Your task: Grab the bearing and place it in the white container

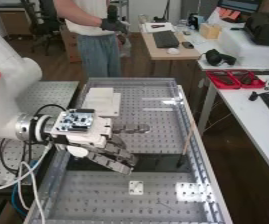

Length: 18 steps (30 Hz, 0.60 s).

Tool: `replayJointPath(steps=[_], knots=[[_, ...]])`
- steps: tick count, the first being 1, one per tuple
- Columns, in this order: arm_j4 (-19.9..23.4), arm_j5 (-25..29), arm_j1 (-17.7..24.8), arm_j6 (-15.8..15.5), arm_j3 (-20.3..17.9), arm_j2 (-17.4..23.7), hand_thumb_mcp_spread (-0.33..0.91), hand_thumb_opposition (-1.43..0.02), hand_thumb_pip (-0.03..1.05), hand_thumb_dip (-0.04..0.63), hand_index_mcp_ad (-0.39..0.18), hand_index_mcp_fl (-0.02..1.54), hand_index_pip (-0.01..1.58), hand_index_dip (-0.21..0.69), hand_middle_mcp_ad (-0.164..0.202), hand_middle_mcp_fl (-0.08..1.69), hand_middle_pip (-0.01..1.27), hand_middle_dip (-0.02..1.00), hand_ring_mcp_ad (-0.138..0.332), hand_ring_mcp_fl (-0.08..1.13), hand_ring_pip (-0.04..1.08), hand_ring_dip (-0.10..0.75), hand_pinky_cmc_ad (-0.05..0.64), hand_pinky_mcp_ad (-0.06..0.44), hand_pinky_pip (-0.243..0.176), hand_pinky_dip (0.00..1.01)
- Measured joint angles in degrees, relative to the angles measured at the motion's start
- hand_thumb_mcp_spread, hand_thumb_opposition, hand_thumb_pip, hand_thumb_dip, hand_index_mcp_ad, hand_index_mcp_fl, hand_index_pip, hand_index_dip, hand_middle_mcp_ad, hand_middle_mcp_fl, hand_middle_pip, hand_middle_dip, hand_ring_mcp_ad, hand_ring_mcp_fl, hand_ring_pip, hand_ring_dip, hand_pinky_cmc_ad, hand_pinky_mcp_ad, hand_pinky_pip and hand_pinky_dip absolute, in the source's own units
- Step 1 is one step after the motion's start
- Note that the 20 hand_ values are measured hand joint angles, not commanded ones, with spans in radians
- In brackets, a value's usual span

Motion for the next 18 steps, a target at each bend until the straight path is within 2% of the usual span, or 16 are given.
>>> replayJointPath(steps=[8, 15, 18], knots=[[-1.97, -0.99, 0.03, -0.84, 1.26, -0.55, 0.69, -0.91, 0.48, 0.363, -0.185, 0.04, 0.10, -0.051, -0.047, 0.46, 0.63, 0.86, 0.037, 0.38, 0.12, 0.634, 0.342, 0.234, -0.028, 0.16], [-1.76, -1.21, -0.03, -1.47, 1.48, -0.53, 0.68, -0.91, 0.48, 0.363, -0.188, 0.04, 0.10, -0.051, -0.047, 0.46, 0.61, 0.86, 0.035, 0.36, 0.11, 0.646, 0.344, 0.234, -0.028, 0.16], [-1.78, -1.35, -0.08, -1.63, 1.63, -0.80, 0.68, -0.90, 0.48, 0.363, -0.188, 0.04, 0.10, -0.051, -0.047, 0.46, 0.61, 0.86, 0.019, 0.36, 0.11, 0.653, 0.344, 0.234, -0.028, 0.16]])
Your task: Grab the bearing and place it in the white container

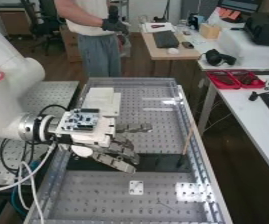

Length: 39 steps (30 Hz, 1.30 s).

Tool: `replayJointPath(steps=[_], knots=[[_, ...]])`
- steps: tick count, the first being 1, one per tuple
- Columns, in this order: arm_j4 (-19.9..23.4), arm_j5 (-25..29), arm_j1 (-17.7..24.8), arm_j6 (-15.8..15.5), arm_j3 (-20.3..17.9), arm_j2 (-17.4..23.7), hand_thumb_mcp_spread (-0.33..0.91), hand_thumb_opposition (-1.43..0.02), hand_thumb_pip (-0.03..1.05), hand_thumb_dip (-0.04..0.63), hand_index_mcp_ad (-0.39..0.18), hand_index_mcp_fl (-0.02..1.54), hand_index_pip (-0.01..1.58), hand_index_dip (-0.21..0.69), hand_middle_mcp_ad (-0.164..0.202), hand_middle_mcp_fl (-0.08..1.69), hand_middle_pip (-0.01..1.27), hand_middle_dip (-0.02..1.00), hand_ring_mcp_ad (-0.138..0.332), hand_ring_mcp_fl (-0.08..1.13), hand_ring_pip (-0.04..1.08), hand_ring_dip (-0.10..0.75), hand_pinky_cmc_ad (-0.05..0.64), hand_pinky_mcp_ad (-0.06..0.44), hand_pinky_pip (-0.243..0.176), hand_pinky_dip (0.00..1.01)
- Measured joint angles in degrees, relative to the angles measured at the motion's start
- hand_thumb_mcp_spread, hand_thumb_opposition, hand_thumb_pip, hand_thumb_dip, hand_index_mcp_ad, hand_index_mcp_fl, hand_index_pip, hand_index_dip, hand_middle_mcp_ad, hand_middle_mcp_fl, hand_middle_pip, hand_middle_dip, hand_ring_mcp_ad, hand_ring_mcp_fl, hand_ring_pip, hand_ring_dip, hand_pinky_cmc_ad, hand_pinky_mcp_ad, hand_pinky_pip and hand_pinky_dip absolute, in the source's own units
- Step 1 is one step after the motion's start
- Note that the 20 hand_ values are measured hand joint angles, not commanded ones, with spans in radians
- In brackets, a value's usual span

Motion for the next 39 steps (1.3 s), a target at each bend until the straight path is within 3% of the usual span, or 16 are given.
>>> replayJointPath(steps=[5, 13, 17, 23, 25, 39], knots=[[-0.01, -0.60, -0.05, -0.18, 0.27, -0.41, 0.68, -0.90, 0.49, 0.361, -0.197, 0.03, 0.10, -0.051, -0.047, 0.46, 0.61, 0.86, 0.021, 0.36, 0.11, 0.656, 0.346, 0.230, -0.028, 0.16], [0.40, -1.14, -0.06, -0.43, 0.37, -0.43, 0.68, -0.91, 0.59, 0.377, -0.206, 0.04, 0.10, -0.058, -0.047, 0.46, 0.58, 0.86, 0.005, 0.36, 0.12, 0.670, 0.346, 0.234, -0.028, 0.15], [0.45, -1.19, -0.10, -0.38, 0.44, -0.59, 0.72, -0.95, 0.62, 0.393, -0.206, 0.04, 0.10, -0.058, -0.051, 0.59, 0.67, 0.91, 0.007, 0.36, 0.12, 0.670, 0.363, 0.234, -0.028, 0.16], [0.47, -1.15, -0.22, -0.29, 0.43, -0.86, 0.77, -0.97, 0.62, 0.393, -0.204, 0.05, 0.10, -0.058, -0.122, 0.71, 0.77, 0.98, 0.005, 0.36, 0.12, 0.670, 0.379, 0.234, -0.028, 0.17], [0.40, -1.18, -0.27, -0.25, 0.41, -0.91, 0.79, -0.98, 0.62, 0.396, -0.208, 0.05, 0.10, -0.058, -0.122, 0.71, 0.78, 1.00, 0.003, 0.36, 0.12, 0.670, 0.379, 0.234, -0.028, 0.17], [0.01, -1.47, -0.31, 0.15, 0.71, -1.33, 0.76, -0.98, 0.61, 0.396, -0.204, 0.05, 0.10, -0.066, -0.124, 0.64, 0.71, 1.00, 0.005, 0.38, 0.11, 0.679, 0.396, 0.234, -0.028, 0.17]])
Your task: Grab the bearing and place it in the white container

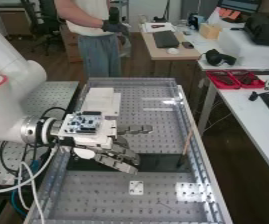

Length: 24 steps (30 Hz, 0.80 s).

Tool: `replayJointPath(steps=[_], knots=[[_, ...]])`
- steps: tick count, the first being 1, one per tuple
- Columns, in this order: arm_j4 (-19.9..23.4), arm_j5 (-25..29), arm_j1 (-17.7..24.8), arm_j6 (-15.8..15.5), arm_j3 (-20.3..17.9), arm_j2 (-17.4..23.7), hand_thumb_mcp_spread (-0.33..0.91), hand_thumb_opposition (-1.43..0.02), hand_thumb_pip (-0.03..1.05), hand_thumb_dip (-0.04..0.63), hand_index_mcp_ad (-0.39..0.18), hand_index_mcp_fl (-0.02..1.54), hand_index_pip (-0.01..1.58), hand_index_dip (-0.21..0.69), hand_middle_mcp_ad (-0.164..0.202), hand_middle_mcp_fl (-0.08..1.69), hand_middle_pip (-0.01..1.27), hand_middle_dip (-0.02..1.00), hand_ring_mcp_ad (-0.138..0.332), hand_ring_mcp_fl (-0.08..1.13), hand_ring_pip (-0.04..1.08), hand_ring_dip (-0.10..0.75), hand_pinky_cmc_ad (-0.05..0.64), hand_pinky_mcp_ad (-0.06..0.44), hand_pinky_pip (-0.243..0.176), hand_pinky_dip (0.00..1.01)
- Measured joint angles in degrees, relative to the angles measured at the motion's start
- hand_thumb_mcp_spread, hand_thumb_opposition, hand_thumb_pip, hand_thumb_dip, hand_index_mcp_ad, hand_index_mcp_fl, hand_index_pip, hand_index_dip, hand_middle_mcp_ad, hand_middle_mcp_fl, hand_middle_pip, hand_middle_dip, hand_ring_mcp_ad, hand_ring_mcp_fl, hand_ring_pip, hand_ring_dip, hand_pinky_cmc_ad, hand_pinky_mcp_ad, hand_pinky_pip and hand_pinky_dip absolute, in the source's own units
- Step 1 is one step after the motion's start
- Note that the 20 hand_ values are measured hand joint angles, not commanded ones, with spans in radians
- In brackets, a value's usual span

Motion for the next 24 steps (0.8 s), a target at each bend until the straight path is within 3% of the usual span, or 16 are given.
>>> replayJointPath(steps=[10, 15, 24], knots=[[-0.50, 0.16, 0.14, -0.07, 0.34, -0.45, 0.70, -0.98, 0.60, 0.396, -0.204, 0.05, 0.10, -0.099, -0.124, 0.57, 0.60, 0.97, 0.003, 0.38, 0.11, 0.679, 0.396, 0.234, -0.028, 0.17], [-0.71, 0.22, 0.14, -0.32, 0.60, -0.74, 0.67, -0.98, 0.60, 0.396, -0.216, 0.05, 0.10, -0.105, -0.072, 0.52, 0.55, 0.94, 0.005, 0.38, 0.11, 0.679, 0.396, 0.234, -0.028, 0.17], [-0.97, 0.67, -0.15, -0.30, 0.73, -1.11, 0.65, -0.96, 0.60, 0.396, -0.220, 0.05, 0.10, -0.120, -0.058, 0.48, 0.53, 0.92, 0.002, 0.38, 0.12, 0.679, 0.396, 0.234, -0.028, 0.17]])
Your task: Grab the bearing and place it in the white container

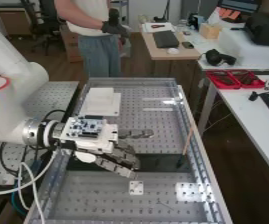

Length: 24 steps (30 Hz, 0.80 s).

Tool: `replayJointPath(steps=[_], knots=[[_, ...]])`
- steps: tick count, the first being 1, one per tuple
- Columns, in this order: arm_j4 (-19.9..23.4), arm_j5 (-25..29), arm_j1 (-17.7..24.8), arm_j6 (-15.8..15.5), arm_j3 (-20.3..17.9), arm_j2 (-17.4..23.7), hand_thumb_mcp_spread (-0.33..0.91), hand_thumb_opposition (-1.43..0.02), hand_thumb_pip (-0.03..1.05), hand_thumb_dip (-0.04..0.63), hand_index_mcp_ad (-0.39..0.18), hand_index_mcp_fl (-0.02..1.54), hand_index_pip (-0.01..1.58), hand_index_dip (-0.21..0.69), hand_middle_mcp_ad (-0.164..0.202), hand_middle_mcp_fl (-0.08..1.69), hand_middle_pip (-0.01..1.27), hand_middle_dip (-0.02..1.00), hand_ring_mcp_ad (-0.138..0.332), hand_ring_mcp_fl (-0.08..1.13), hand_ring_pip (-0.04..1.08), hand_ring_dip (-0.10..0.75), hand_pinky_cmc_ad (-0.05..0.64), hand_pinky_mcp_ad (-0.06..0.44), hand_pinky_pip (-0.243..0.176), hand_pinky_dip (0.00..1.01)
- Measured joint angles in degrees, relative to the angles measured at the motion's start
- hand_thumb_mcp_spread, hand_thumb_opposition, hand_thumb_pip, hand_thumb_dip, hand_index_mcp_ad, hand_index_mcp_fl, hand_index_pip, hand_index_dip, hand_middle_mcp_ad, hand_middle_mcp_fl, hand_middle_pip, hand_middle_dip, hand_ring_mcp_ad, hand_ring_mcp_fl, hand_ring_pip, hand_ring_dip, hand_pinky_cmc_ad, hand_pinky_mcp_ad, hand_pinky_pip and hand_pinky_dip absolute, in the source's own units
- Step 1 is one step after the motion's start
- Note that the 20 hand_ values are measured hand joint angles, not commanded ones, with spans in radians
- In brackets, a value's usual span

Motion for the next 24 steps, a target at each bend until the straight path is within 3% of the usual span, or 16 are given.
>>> replayJointPath(steps=[24], knots=[[1.86, 0.57, 0.00, 0.06, -1.06, -1.00, 0.65, -0.96, 0.59, 0.396, -0.218, 0.05, 0.10, -0.126, -0.049, 0.47, 0.53, 0.91, 0.005, 0.38, 0.11, 0.679, 0.394, 0.234, -0.028, 0.17]])
